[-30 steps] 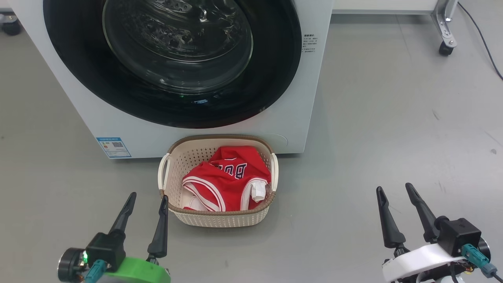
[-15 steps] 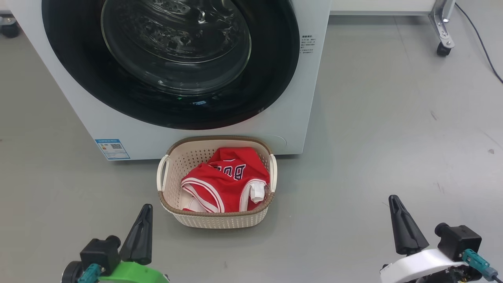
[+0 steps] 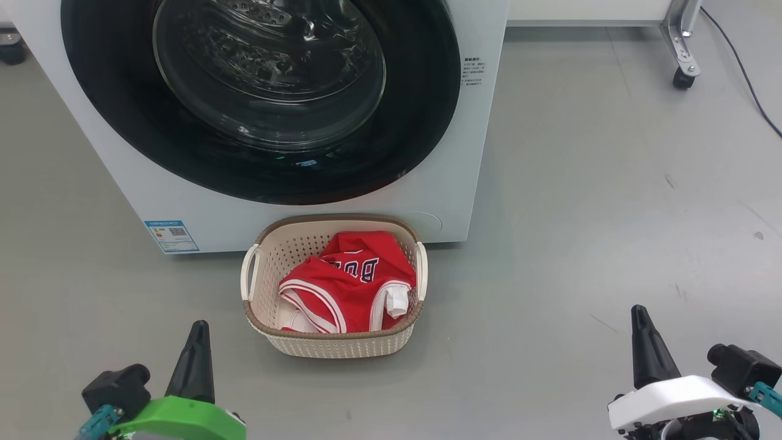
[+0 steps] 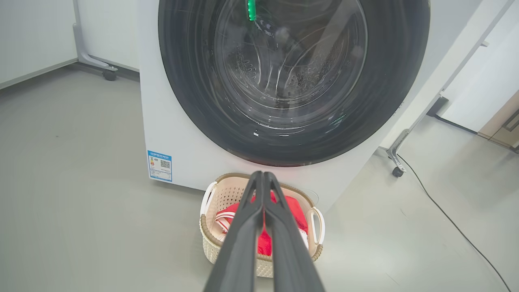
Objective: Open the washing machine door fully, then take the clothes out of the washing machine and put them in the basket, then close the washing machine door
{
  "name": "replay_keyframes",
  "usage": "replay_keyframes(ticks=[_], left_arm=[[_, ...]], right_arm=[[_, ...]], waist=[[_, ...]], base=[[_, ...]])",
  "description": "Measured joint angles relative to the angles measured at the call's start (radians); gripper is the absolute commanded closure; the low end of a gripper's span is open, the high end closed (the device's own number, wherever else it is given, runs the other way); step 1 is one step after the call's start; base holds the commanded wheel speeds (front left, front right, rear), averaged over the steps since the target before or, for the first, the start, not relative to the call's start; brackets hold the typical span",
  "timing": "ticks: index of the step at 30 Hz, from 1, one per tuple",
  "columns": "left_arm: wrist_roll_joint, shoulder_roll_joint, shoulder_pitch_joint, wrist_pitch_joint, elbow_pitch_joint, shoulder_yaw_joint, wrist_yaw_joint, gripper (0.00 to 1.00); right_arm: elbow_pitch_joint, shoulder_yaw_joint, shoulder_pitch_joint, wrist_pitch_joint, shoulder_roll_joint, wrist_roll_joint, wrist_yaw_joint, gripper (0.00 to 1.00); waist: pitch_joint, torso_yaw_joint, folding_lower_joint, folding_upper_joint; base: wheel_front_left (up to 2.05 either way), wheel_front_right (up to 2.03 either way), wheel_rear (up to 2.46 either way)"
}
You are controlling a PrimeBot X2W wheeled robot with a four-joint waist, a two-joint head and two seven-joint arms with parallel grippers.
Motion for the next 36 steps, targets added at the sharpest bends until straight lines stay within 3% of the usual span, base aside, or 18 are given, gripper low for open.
replay_keyframes(ticks=[36], left_arm=[[-0.487,-0.002,-0.023,0.13,0.036,0.108,-0.053,1.0]], right_arm=[[0.067,-0.114,-0.066,0.118,0.011,0.466,0.043,1.0]], waist=[[-0.018,-0.022,0.0,0.0]], base=[[0.0,0.0,0.0]])
